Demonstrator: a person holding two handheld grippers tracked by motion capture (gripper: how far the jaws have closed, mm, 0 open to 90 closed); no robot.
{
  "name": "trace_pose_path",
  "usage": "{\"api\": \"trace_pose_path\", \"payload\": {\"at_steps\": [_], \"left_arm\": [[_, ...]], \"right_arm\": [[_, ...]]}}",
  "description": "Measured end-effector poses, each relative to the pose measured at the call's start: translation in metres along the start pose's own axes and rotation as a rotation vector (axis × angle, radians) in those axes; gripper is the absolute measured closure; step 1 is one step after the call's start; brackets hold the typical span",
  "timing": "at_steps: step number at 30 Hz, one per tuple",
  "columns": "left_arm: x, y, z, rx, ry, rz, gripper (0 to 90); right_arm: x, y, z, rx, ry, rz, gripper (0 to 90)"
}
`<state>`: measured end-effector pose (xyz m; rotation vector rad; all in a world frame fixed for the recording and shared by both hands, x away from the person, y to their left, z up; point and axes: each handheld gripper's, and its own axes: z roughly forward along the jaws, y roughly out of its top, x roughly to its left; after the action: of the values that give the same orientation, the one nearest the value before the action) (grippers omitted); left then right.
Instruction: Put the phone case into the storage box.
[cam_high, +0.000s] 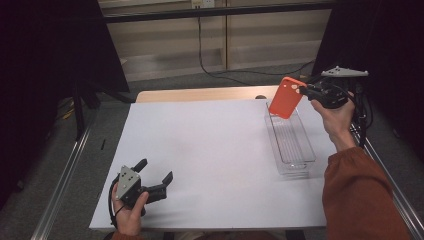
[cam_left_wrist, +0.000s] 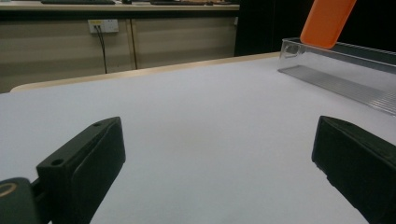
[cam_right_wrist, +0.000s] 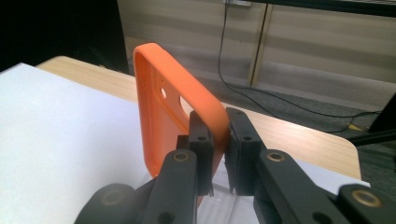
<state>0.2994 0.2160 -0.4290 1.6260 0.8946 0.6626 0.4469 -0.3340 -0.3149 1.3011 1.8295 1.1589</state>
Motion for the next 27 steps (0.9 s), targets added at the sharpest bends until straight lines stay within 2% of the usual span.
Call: {"api": "trace_pose_path", "payload": {"at_steps": [9,12,17,19,24,27], "left_arm": [[0.0,0.0,0.002,0.001,-0.003,-0.003,2.6],[0.001,0.0,0.001,0.001,0.014,-0.003,2.6],[0.002,0.0,0.001,-0.002,0.013,-0.005,2.6],[0.001,0.0,0.001,-0.005,0.009,-0.01,2.6],[0.002,0.0,0.001,-0.001,0.012,-0.006,2.7],[0.002,0.0,0.001,-0.002,0.012,-0.005,2.6]], "right_arm": [[-0.008,0.001,0.007,0.009,-0.015,-0.024,81.7],[-0.01,0.002,0.009,0.013,-0.021,-0.029,81.7],[-0.014,0.004,0.015,0.025,-0.03,-0.048,81.8],[-0.015,0.004,0.018,0.035,-0.027,-0.065,81.8],[-0.019,0.008,0.026,0.036,0.014,-0.083,81.7],[-0.018,0.009,0.032,0.065,0.024,-0.094,81.7]]}}
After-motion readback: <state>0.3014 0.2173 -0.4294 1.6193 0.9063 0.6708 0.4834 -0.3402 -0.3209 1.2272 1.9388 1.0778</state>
